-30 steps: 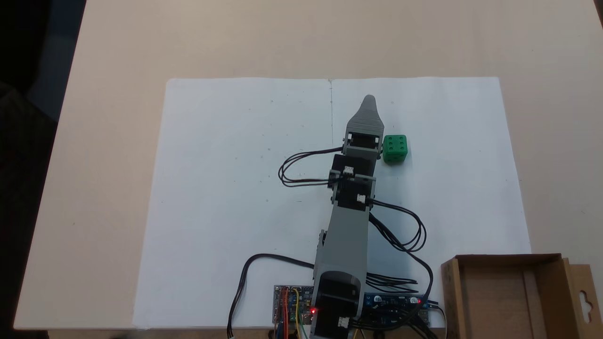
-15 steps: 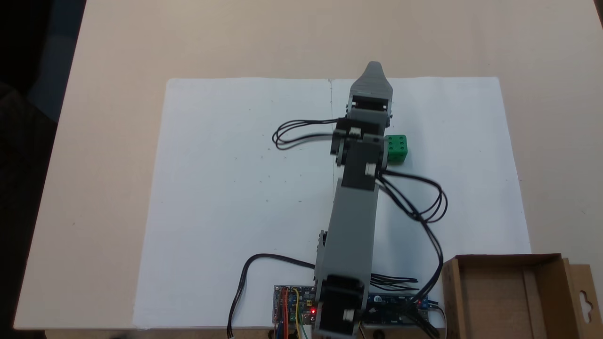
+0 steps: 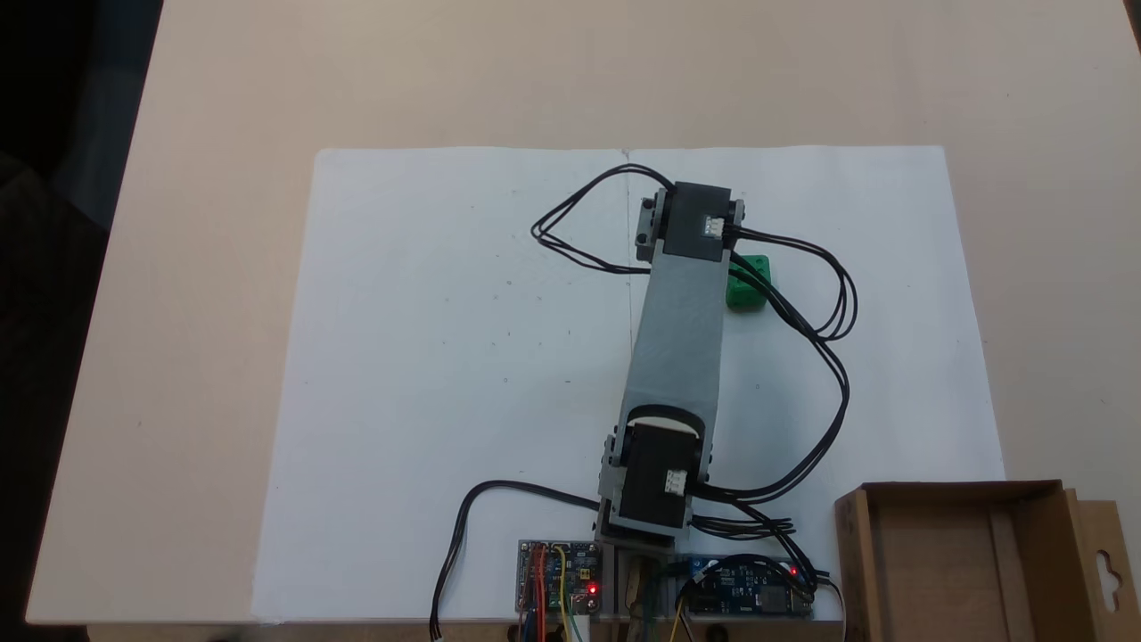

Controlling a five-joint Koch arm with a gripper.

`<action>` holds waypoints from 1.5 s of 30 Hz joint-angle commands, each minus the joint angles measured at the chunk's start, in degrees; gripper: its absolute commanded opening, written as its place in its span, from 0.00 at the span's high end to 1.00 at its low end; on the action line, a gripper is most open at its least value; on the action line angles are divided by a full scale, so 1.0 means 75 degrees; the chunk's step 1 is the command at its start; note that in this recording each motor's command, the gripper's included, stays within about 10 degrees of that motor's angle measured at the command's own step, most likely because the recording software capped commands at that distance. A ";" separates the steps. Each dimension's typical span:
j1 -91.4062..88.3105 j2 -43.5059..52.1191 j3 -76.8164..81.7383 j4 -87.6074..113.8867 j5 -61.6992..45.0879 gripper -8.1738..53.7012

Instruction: Grasp a green dice and put it in the bin.

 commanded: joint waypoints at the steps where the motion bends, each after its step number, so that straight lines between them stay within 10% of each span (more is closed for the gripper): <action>1: 0.0316 -0.0023 -0.0516 0.0445 -0.1137 0.16; 45: 0.2367 -0.3000 -0.1617 -0.1594 -0.1863 0.16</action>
